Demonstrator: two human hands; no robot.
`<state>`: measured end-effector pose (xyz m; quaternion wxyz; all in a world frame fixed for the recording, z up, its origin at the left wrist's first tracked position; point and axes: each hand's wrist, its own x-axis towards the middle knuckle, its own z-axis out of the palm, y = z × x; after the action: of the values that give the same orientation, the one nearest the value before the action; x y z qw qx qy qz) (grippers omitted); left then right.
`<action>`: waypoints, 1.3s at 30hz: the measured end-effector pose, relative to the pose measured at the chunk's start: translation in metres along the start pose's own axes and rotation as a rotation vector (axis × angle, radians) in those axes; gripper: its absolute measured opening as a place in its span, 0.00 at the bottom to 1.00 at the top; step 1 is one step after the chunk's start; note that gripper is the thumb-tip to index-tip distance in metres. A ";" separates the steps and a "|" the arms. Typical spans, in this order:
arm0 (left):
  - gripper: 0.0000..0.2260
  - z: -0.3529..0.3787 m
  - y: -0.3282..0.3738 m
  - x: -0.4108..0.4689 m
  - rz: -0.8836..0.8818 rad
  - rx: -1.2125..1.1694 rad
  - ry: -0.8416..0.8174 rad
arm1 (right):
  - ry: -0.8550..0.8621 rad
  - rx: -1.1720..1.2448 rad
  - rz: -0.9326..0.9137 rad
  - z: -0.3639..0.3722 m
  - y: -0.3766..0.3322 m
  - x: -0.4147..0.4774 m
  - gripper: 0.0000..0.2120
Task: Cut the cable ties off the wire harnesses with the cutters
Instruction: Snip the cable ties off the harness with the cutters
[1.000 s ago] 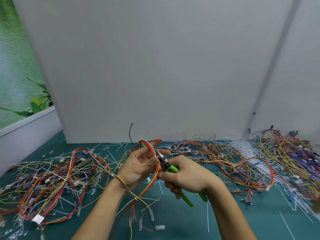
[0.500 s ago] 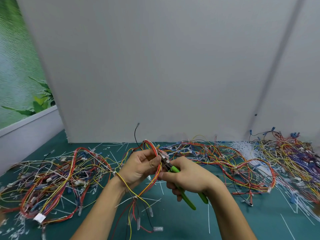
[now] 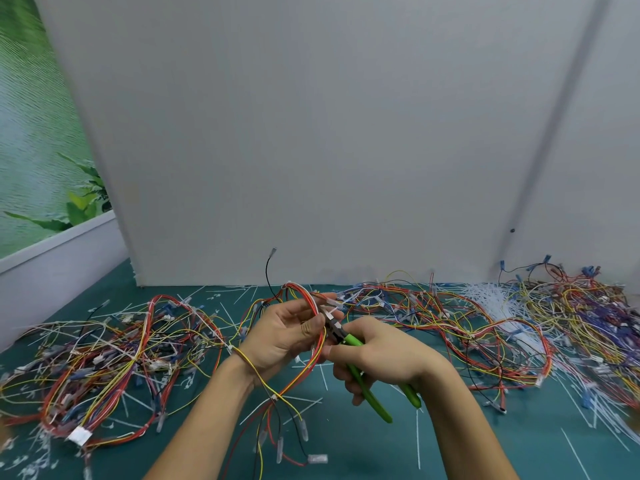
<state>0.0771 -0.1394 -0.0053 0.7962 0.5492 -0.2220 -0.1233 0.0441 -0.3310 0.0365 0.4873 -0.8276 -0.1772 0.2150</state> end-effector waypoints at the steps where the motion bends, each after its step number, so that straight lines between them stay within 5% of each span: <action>1: 0.24 0.001 0.000 0.000 -0.004 0.002 0.001 | -0.002 -0.003 0.001 0.000 0.000 0.000 0.09; 15: 0.34 0.005 0.005 -0.002 0.006 0.027 0.015 | -0.005 -0.008 -0.004 0.003 -0.001 -0.001 0.10; 21: 0.28 0.004 0.004 -0.002 0.034 -0.002 -0.005 | 0.012 -0.026 -0.026 0.004 -0.002 -0.002 0.12; 28: 0.38 0.004 0.006 -0.004 0.049 -0.012 0.020 | 0.019 -0.046 -0.040 0.005 -0.004 -0.002 0.13; 34: 0.26 0.002 0.006 -0.004 0.046 -0.008 0.007 | 0.000 -0.021 -0.041 0.003 -0.003 -0.003 0.16; 39: 0.26 -0.002 0.002 -0.002 0.047 0.007 -0.003 | -0.004 -0.037 -0.051 0.001 -0.002 -0.002 0.10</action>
<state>0.0766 -0.1363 -0.0043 0.7964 0.5466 -0.2365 -0.1047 0.0418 -0.3300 0.0376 0.4769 -0.8311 -0.2034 0.2010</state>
